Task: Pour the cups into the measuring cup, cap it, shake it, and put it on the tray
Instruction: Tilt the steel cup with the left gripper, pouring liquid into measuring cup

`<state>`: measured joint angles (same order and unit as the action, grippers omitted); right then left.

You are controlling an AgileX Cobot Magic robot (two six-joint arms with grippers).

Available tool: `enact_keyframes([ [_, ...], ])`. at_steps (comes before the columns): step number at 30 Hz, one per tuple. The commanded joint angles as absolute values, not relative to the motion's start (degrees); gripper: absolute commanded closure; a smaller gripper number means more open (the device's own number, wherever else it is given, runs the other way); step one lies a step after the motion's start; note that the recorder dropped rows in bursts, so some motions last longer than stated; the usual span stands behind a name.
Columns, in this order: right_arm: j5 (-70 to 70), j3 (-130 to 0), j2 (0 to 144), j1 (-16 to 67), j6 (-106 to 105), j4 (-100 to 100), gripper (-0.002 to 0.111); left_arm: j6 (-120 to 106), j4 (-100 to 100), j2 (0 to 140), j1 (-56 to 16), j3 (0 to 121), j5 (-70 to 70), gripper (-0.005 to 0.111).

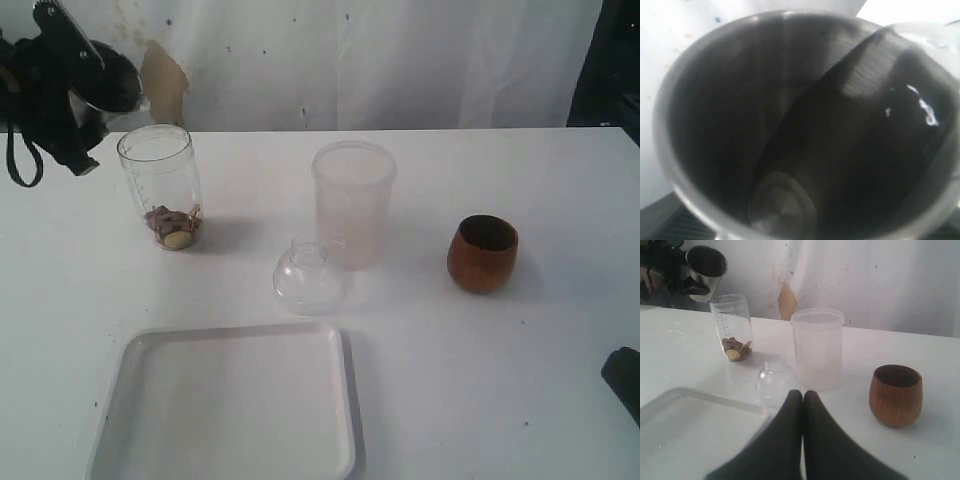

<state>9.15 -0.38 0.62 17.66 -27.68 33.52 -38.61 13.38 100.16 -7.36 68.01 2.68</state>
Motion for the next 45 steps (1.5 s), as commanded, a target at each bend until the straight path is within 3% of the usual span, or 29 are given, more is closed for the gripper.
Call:
enact_keyframes([
  [1, 9.3, 0.0, 0.8, 17.0, -27.6, 33.4, 0.108, -39.8, 14.5, 99.7, -7.4, 69.5, 0.9, 0.107],
  [25, 9.3, 0.0, 0.8, 17.0, -27.6, 33.4, 0.108, -39.9, 24.5, 101.6, -7.4, 72.2, 4.1, 0.107],
  [45, 9.3, 0.0, 0.8, 17.0, -27.0, 33.4, 0.108, -41.5, 29.7, 103.4, -7.5, 72.8, -1.4, 0.107],
])
